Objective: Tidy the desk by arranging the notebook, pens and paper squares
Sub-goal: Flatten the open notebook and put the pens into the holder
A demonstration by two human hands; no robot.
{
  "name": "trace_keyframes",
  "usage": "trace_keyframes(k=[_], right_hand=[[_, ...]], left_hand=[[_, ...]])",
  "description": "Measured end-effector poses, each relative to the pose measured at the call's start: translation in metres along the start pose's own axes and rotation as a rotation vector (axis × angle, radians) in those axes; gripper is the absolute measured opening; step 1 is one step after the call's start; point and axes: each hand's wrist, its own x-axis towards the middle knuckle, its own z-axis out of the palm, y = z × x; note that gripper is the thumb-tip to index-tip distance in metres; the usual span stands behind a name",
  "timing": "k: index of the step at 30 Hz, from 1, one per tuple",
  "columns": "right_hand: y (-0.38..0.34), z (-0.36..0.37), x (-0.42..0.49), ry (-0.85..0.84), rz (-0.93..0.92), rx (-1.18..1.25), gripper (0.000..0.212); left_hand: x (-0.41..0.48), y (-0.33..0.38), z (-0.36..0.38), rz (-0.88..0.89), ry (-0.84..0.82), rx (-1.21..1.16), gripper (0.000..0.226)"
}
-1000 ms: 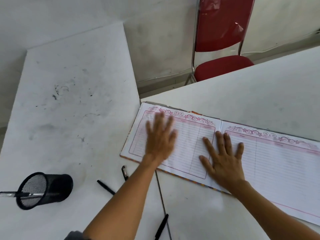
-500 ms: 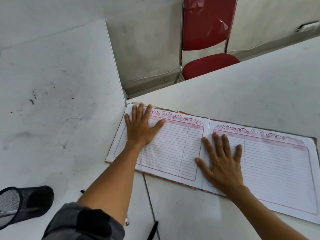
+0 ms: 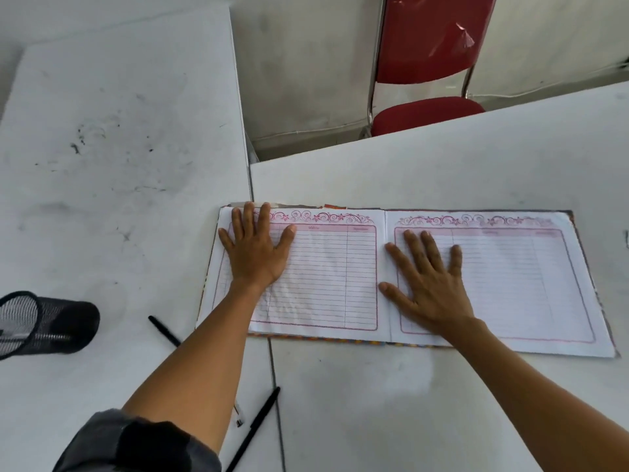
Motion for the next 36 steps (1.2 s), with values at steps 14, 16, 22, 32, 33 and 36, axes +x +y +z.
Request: trace_keyframes(k=[14,16,22,32,33,36], right_hand=[[0.027,-0.009,0.023,-0.007,-0.196,-0.023,0.076],[0.029,-0.005,0.02,-0.013,-0.21,-0.042,0.074],[0.032,-0.004,0.019,-0.016,-0.233,-0.065,0.077],[0.039,-0.005,-0.011,-0.055,-0.34,-0.06,0.083],[0.038,-0.007,-0.012,-0.064,-0.337,-0.063,0.083],[0.032,-0.017,0.005,-0.015,-0.279,-0.055,0.082]], left_hand=[[-0.048,0.013,0.009,-0.233,0.04,-0.041,0.073],[-0.057,0.017,0.013,-0.258,0.031,-0.038,0.076],[-0.07,0.019,0.012,-0.239,0.051,-0.053,0.073],[-0.09,0.013,0.015,-0.261,0.036,-0.051,0.07],[-0.091,0.012,0.014,-0.261,0.042,-0.045,0.07],[-0.092,0.015,0.006,-0.224,0.085,-0.029,0.072]])
